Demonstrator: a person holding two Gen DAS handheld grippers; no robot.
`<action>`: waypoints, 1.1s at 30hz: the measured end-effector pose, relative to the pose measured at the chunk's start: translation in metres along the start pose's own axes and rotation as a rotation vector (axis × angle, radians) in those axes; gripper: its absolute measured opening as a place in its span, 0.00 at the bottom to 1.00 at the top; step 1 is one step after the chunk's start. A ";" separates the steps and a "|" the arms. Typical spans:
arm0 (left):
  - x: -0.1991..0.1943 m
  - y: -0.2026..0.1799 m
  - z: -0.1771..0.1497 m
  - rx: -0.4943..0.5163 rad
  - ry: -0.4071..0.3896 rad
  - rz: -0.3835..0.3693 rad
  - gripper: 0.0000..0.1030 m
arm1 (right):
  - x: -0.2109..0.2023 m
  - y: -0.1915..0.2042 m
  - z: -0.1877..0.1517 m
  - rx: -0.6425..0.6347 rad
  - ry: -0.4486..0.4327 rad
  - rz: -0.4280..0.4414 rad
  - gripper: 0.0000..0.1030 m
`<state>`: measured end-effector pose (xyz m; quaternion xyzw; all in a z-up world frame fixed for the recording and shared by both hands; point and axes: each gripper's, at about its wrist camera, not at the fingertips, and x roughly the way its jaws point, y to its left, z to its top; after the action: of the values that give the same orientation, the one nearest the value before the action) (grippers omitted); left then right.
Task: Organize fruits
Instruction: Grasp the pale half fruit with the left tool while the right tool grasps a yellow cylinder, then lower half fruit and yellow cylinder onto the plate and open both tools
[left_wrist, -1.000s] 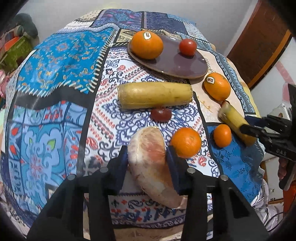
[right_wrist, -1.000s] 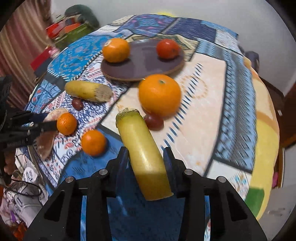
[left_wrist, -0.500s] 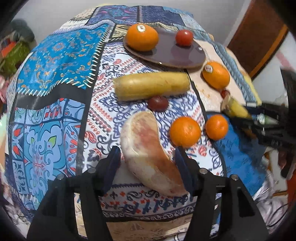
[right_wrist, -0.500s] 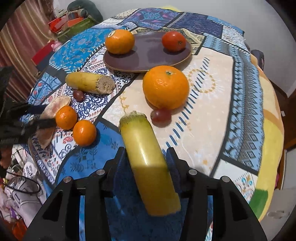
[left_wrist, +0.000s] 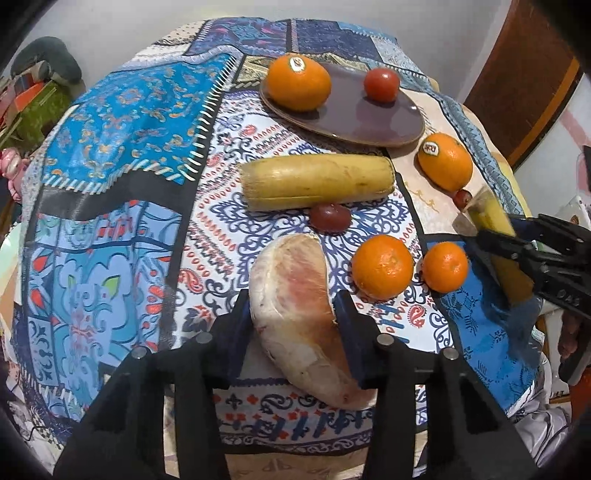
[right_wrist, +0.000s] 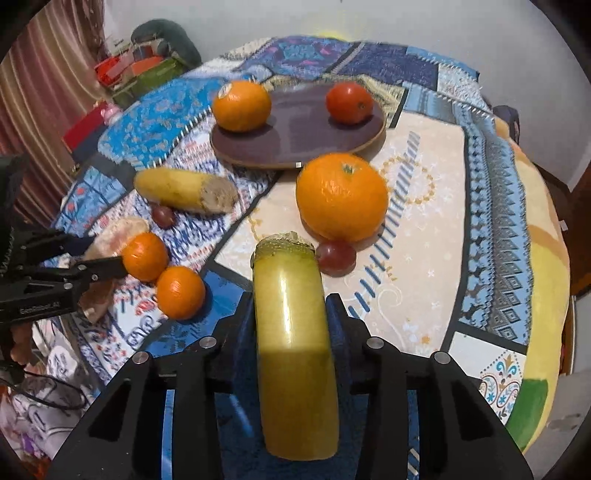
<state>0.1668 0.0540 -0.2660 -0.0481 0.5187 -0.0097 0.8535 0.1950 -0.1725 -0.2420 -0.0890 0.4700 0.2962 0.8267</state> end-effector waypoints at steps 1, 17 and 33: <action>-0.004 0.001 0.000 0.000 -0.010 0.003 0.43 | -0.004 0.000 0.001 0.004 -0.015 0.001 0.34; -0.064 0.002 0.040 0.012 -0.179 -0.023 0.21 | -0.056 0.000 0.032 0.019 -0.172 0.001 0.33; -0.074 -0.012 0.096 0.057 -0.281 -0.053 0.21 | -0.062 -0.005 0.079 0.019 -0.256 0.006 0.33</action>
<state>0.2180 0.0537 -0.1560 -0.0382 0.3920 -0.0401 0.9183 0.2314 -0.1675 -0.1482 -0.0411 0.3638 0.3032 0.8798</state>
